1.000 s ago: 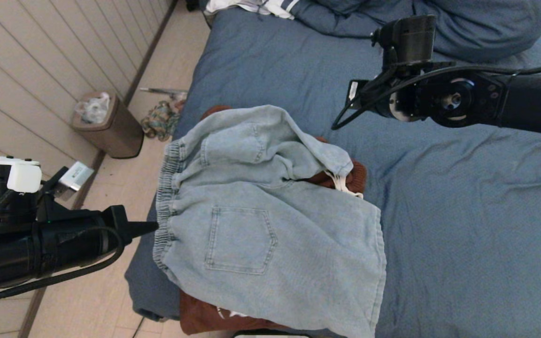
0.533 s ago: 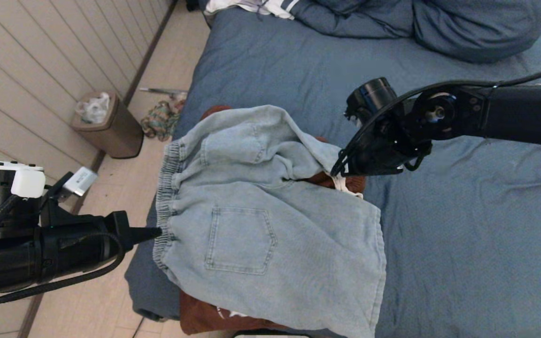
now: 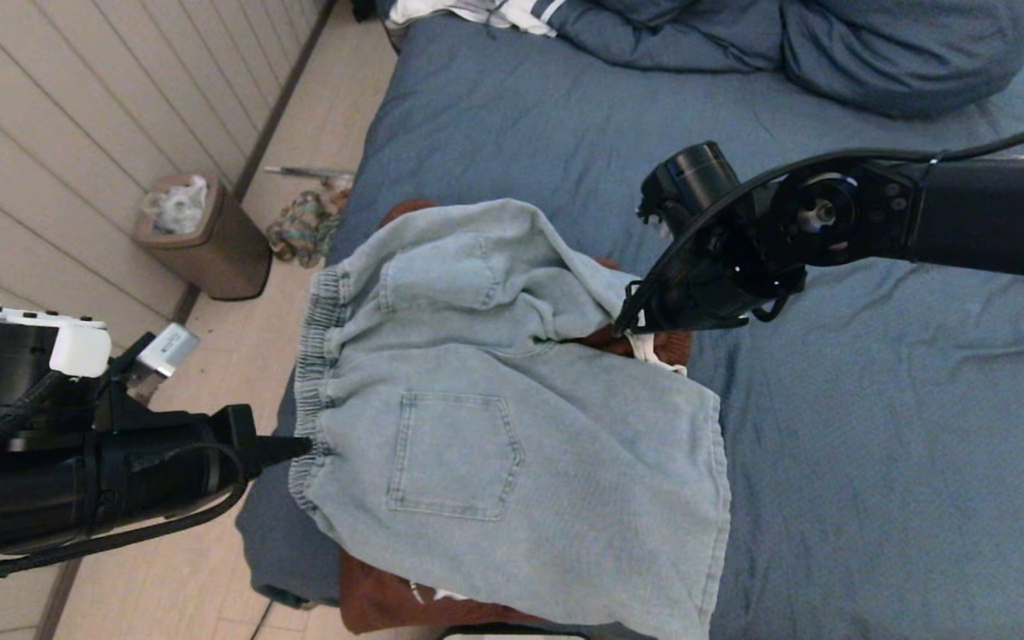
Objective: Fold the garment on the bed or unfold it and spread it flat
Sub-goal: Unford the blue shorts
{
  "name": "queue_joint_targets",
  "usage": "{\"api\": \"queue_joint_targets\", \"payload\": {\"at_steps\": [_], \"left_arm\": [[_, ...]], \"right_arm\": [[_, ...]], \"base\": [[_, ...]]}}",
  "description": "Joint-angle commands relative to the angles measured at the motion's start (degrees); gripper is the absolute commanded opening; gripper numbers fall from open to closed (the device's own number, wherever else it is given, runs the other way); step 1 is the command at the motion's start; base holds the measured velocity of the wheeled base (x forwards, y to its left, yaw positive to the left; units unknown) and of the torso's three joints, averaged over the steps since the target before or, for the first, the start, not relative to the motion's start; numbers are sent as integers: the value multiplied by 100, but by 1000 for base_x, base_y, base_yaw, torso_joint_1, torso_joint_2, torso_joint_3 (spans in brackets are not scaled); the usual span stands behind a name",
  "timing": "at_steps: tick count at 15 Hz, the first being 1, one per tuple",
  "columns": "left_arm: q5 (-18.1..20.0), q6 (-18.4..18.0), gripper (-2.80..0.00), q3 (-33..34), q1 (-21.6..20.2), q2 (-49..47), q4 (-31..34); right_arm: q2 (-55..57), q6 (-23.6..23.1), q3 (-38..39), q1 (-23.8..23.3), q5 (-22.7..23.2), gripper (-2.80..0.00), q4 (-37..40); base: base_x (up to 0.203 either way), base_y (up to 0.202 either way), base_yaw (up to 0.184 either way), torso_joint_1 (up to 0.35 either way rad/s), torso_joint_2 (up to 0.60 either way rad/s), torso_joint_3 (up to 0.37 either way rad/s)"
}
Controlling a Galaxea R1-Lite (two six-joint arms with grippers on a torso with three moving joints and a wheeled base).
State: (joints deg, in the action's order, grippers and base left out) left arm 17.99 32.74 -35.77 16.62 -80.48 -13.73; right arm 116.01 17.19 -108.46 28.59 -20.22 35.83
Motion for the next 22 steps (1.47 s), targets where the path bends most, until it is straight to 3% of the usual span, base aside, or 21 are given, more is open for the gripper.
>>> {"api": "queue_joint_targets", "payload": {"at_steps": [1,4,5,6,9,14,18,22], "left_arm": [[11,22,-280,0,0,-38,-8],[11,22,-280,0,8,-46,-8],[11,22,-280,0,8,-46,-7],[11,22,-280,0,9,-46,-15],[11,22,-280,0,44,-82,-16],[2,22,-280,8,123,-134,-7],[2,22,-280,8,149,-143,-12],[2,30,-280,8,149,-213,-16]], "right_arm": [[151,6,-25,59,-7,0,-75],[410,-31,-118,63,-8,0,-251],[489,-30,-160,62,-13,-229,-264],[534,-13,-228,59,-31,-280,-269],[668,-40,-343,-12,-246,-280,-489],[582,-120,-343,-29,-680,-280,-1556],[414,-236,-357,-171,-1516,-280,-3036],[562,-548,-360,-612,-1957,-280,-3988]], "base": [[0,0,0,0,0,0],[0,0,0,0,0,0],[0,0,0,0,0,0],[0,0,0,0,0,0],[0,0,0,0,0,0],[0,0,0,0,0,0],[0,0,0,0,0,0],[0,0,0,0,0,0]]}}
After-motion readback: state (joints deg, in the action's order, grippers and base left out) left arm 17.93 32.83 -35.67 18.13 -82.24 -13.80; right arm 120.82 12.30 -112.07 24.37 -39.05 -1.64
